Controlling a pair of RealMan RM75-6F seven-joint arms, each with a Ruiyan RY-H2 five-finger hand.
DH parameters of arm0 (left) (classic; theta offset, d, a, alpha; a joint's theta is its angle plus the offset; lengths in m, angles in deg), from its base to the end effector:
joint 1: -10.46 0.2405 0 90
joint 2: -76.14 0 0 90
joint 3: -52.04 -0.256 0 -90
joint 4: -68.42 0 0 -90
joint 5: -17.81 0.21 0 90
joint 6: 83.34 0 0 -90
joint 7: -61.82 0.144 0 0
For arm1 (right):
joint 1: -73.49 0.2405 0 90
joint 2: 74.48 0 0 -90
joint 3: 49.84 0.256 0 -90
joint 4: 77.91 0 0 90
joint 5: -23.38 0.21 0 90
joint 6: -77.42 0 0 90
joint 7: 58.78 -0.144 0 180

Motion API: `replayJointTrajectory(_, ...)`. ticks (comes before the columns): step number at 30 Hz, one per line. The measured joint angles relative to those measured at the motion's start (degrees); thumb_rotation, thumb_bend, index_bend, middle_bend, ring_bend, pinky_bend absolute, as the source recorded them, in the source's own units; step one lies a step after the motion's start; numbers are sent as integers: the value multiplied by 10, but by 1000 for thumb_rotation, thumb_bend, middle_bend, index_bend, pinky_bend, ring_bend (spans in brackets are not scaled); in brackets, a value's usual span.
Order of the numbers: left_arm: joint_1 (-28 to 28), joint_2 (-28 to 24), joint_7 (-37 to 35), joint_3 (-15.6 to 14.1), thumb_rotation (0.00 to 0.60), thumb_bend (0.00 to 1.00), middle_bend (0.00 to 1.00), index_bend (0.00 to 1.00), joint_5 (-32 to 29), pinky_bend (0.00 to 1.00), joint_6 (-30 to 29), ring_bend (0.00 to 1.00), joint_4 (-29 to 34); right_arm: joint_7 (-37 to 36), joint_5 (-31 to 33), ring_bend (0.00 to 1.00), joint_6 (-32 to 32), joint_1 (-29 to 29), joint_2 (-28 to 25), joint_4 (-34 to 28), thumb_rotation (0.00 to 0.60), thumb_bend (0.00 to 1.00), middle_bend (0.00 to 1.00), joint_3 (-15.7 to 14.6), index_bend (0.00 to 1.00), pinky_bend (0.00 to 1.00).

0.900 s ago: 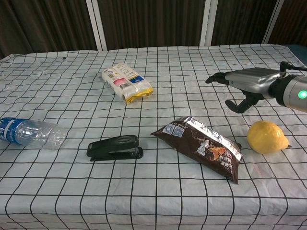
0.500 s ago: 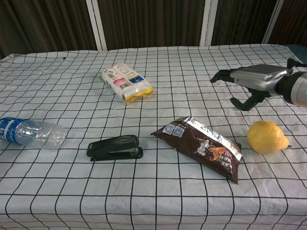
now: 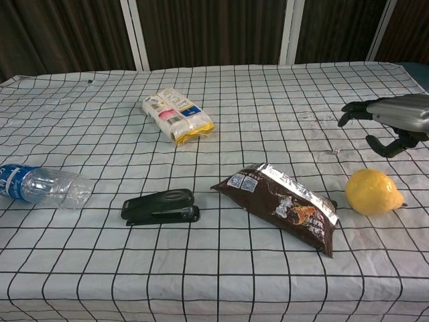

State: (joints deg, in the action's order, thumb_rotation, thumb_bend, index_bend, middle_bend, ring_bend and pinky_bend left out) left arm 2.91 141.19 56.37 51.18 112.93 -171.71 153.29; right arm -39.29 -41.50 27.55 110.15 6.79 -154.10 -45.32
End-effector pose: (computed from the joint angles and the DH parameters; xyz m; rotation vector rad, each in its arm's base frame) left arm -0.3079 0.1822 0.1549 -1.5588 -0.8056 -0.9972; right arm -0.2570 -0.3430 0.0262 1.8532 -0.8638 0.5631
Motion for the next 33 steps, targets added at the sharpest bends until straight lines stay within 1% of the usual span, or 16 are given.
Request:
replayJointTrajectory(9, -3, 2, 3, 1, 600, 511, 0, 0, -4, 94, 7, 0, 0, -17, -15, 0, 29, 0, 22, 53, 600, 693, 0, -15, 156, 0)
replayJointTrajectory(18, -3, 1, 1, 2, 600, 510, 0, 0, -7, 94, 10, 0, 0, -28, -28, 0, 38, 4, 23, 53, 600, 694, 0, -16, 139, 0)
replayJointTrajectory(33, -6, 2, 5, 1, 600, 511, 0, 0, -4, 94, 12, 0, 2, -47, -33, 0, 51, 5, 21, 52, 600, 694, 0, -16, 142, 0)
